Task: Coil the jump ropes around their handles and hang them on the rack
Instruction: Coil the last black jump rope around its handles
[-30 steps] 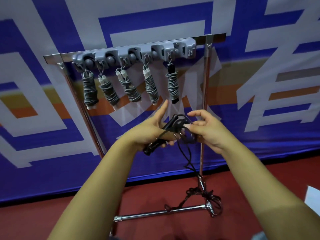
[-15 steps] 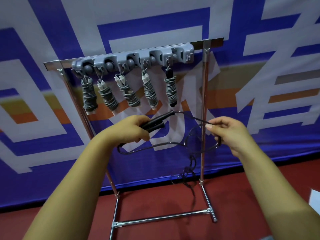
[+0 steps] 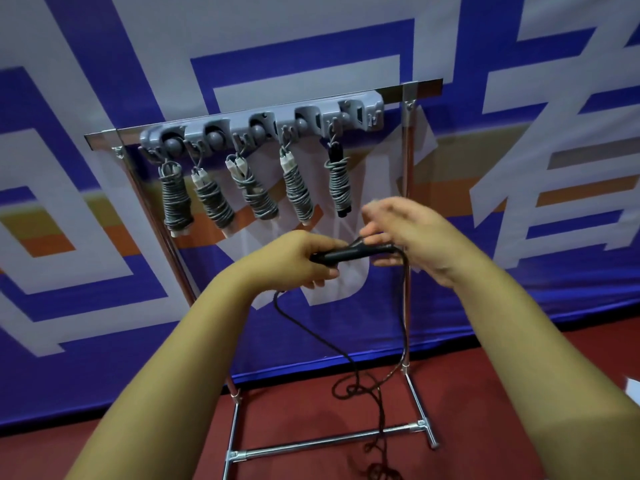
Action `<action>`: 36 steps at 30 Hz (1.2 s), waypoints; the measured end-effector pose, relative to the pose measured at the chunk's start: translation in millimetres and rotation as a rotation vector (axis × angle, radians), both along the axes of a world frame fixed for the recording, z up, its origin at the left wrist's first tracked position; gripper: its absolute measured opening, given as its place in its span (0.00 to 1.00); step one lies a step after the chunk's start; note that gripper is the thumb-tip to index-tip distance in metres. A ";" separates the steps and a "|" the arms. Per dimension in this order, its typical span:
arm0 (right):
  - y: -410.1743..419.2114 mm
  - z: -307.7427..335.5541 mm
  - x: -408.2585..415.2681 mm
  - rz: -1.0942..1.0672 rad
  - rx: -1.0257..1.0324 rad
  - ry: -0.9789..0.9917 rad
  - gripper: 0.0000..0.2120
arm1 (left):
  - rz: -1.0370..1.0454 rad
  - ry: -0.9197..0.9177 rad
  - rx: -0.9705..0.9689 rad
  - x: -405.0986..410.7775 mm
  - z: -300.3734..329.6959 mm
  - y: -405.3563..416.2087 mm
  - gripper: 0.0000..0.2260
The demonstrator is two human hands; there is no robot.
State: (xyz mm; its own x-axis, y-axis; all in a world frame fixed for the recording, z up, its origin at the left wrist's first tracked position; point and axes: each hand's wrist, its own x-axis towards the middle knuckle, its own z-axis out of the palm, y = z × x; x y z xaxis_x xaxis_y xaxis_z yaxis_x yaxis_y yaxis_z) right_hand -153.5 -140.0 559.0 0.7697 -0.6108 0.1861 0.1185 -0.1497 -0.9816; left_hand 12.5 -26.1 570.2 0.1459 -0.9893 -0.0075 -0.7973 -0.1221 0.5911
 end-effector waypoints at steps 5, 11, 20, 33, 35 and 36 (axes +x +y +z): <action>-1.2 -1.3 6.3 -0.030 -0.682 0.389 0.13 | 0.040 -0.067 -0.147 -1.6 -2.1 -5.4 0.19; -14.1 -4.1 -9.3 -0.121 -0.368 0.122 0.12 | 0.276 0.266 -0.417 14.8 -3.7 5.9 0.11; -11.4 -10.6 1.5 -0.104 -0.371 -0.048 0.08 | 0.129 0.921 -0.589 2.4 -4.9 10.8 0.09; 19.7 -7.0 22.9 0.029 -0.112 -0.102 0.06 | -0.052 0.863 -0.684 -35.8 5.3 -7.2 0.09; 17.5 -7.9 19.5 0.013 -0.167 0.055 0.07 | -0.019 0.834 -0.682 -38.1 6.9 -8.7 0.09; 15.8 -8.9 16.4 -0.035 -0.208 0.126 0.10 | -0.008 0.809 -0.689 -38.8 7.2 -9.6 0.09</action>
